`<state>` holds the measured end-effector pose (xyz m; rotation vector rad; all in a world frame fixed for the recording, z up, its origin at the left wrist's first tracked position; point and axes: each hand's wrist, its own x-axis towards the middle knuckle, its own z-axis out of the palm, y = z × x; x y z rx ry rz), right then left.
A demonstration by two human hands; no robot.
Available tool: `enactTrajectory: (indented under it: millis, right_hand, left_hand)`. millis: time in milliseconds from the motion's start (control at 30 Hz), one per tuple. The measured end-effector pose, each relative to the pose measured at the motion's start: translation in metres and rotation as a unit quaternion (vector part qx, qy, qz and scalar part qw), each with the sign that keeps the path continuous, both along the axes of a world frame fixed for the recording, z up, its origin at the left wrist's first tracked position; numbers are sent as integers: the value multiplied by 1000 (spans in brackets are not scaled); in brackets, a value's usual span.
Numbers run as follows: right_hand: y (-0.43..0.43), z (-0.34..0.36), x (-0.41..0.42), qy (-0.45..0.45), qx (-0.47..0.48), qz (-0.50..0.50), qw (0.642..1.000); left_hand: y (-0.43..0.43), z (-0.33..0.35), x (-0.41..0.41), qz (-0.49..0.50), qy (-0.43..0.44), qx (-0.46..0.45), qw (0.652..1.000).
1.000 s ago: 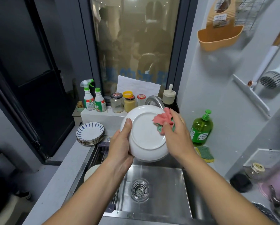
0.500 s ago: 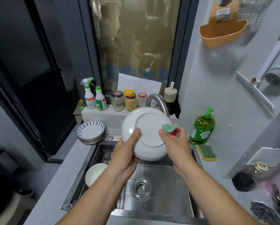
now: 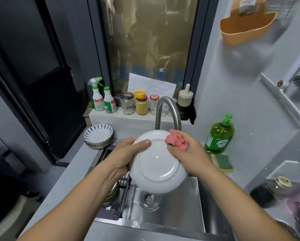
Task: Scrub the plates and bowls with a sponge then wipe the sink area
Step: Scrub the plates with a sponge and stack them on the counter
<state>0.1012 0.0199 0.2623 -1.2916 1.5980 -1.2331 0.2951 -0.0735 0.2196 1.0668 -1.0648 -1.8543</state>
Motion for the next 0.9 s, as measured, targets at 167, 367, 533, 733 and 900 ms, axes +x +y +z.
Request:
enactTrajectory:
  millis: [167, 367, 533, 733, 900]
  right_hand:
    - [0, -49, 40, -146, -18, -92, 985]
    - [-18, -63, 63, -234, 12, -88, 968]
    - [-44, -67, 73, -195, 140, -28, 970]
    - [-94, -82, 96, -219, 216, -22, 951]
    - [-155, -97, 109, -450, 273, -13, 850]
  left_hand:
    - [1, -18, -10, 155, 105, 38, 982]
    - [10, -39, 2, 223, 137, 32, 964]
    - [-7, -49, 41, 215, 90, -33, 972]
    - [-51, -58, 86, 180, 60, -60, 980]
    - [-110, -75, 128, 133, 63, -114, 983]
